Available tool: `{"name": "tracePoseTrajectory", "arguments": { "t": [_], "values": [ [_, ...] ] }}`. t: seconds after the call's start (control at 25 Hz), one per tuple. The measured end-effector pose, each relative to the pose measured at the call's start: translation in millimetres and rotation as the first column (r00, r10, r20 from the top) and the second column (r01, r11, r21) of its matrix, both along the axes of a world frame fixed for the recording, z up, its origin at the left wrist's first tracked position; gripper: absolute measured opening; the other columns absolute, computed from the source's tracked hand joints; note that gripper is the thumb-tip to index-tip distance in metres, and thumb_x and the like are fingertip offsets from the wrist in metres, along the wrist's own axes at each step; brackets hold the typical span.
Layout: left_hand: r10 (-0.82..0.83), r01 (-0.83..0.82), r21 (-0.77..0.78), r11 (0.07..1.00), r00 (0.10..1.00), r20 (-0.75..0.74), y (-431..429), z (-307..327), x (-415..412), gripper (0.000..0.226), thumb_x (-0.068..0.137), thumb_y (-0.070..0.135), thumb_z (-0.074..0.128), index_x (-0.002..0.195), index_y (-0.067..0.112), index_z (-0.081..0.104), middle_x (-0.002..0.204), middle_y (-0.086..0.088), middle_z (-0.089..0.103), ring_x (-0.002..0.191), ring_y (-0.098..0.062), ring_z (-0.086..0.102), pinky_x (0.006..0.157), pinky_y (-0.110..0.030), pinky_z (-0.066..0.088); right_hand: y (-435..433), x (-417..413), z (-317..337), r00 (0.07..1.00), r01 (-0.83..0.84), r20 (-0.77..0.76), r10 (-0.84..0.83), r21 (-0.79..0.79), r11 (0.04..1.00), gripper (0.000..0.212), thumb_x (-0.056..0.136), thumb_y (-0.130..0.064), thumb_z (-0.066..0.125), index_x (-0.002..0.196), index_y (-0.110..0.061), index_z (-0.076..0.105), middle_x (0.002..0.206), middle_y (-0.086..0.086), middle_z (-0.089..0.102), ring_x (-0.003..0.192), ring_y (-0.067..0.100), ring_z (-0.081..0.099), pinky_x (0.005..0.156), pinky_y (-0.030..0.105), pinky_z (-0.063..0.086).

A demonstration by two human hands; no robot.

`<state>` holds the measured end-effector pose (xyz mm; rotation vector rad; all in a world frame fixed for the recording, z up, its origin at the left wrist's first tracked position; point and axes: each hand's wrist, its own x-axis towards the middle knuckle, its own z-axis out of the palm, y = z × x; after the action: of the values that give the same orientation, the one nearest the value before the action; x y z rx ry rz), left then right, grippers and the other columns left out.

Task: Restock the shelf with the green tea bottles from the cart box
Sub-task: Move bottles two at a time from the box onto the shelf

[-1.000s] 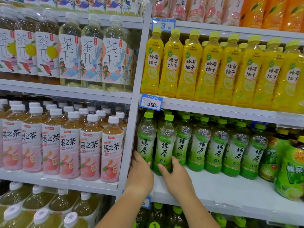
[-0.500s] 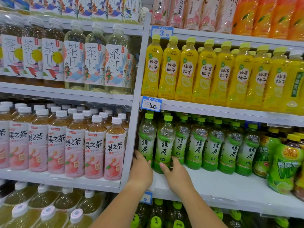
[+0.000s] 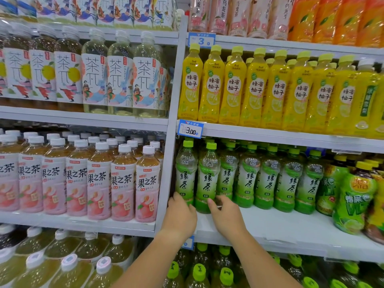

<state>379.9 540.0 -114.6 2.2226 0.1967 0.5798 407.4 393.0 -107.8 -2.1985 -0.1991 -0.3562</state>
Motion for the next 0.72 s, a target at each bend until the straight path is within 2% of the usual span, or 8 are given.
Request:
{"name": "tracePoseTrajectory", "arguments": {
  "t": [0.16, 0.32, 0.44, 0.52, 0.6, 0.68, 0.72],
  "values": [
    [-0.024, 0.025, -0.011, 1.0, 0.999, 0.037, -5.6, 3.2, -16.3, 0.028, 0.099, 0.023, 0.051, 0.122, 0.008, 0.05, 0.119, -0.01, 0.054, 0.108, -0.023, 0.056, 0.094, -0.036, 0.049, -7.5, -3.9, 2.4, 0.999, -0.031, -0.02, 0.033, 0.064, 0.997, 0.037, 0.1, -0.041, 0.053, 0.125, -0.014, 0.063, 0.112, -0.004, 0.065, 0.103, 0.013, 0.06, 0.083, 0.025, 0.042],
    [-0.065, 0.069, -0.065, 0.996, 0.996, 0.061, -4.0, 10.3, -27.1, 0.031, 0.101, 0.03, 0.049, 0.127, 0.012, 0.051, 0.121, -0.004, 0.051, 0.111, -0.019, 0.054, 0.089, -0.028, 0.042, -14.2, -13.1, 2.2, 0.993, -0.089, -0.064, 0.096, 0.097, 0.991, 0.043, 0.099, -0.043, 0.054, 0.134, -0.017, 0.058, 0.124, -0.003, 0.063, 0.107, 0.008, 0.056, 0.089, 0.021, 0.04],
    [-0.15, 0.157, -0.219, 0.963, 0.988, 0.045, -2.3, 19.0, -36.6, 0.043, 0.103, 0.034, 0.049, 0.141, 0.012, 0.047, 0.131, -0.001, 0.054, 0.121, -0.016, 0.053, 0.093, -0.026, 0.038, -16.6, -25.2, 1.1, 0.987, -0.117, -0.091, 0.136, 0.189, 0.975, 0.043, 0.099, -0.04, 0.056, 0.135, -0.017, 0.058, 0.126, -0.005, 0.062, 0.112, 0.008, 0.057, 0.093, 0.021, 0.041],
    [-0.204, 0.195, -0.332, 0.923, 0.979, 0.009, -1.3, 24.5, -44.1, 0.046, 0.103, 0.035, 0.049, 0.144, 0.014, 0.046, 0.13, 0.003, 0.055, 0.119, -0.011, 0.051, 0.094, -0.024, 0.036, -16.7, -37.2, 1.2, 0.98, -0.117, -0.128, 0.15, 0.23, 0.966, 0.039, 0.099, -0.038, 0.056, 0.133, -0.019, 0.058, 0.123, -0.007, 0.063, 0.111, 0.007, 0.058, 0.093, 0.02, 0.042],
    [-0.232, 0.189, -0.436, 0.88, 0.972, -0.047, 0.3, 29.3, -48.6, 0.042, 0.103, 0.037, 0.049, 0.14, 0.017, 0.049, 0.124, 0.009, 0.059, 0.114, -0.009, 0.055, 0.096, -0.028, 0.041, -19.3, -49.6, 4.0, 0.978, -0.088, -0.158, 0.134, 0.266, 0.96, 0.03, 0.1, -0.036, 0.056, 0.126, -0.022, 0.061, 0.116, -0.011, 0.065, 0.108, 0.006, 0.06, 0.089, 0.018, 0.043],
    [-0.25, 0.155, -0.527, 0.836, 0.962, -0.113, 0.5, 30.6, -57.2, 0.036, 0.103, 0.037, 0.05, 0.135, 0.021, 0.052, 0.119, 0.008, 0.064, 0.113, -0.012, 0.059, 0.101, -0.035, 0.047, -23.0, -64.5, 6.8, 0.976, -0.043, -0.193, 0.104, 0.295, 0.954, 0.024, 0.1, -0.033, 0.056, 0.121, -0.024, 0.063, 0.111, -0.014, 0.066, 0.107, 0.005, 0.062, 0.084, 0.014, 0.044],
    [-0.253, 0.134, -0.544, 0.828, 0.956, -0.149, 0.2, 32.8, -61.5, 0.032, 0.102, 0.038, 0.05, 0.132, 0.024, 0.053, 0.119, 0.007, 0.065, 0.114, -0.013, 0.06, 0.098, -0.034, 0.048, -25.0, -70.3, 9.6, 0.971, -0.022, -0.219, 0.093, 0.305, 0.952, 0.024, 0.1, -0.033, 0.056, 0.121, -0.024, 0.063, 0.111, -0.014, 0.067, 0.106, 0.003, 0.062, 0.083, 0.012, 0.044]
  ]
}}
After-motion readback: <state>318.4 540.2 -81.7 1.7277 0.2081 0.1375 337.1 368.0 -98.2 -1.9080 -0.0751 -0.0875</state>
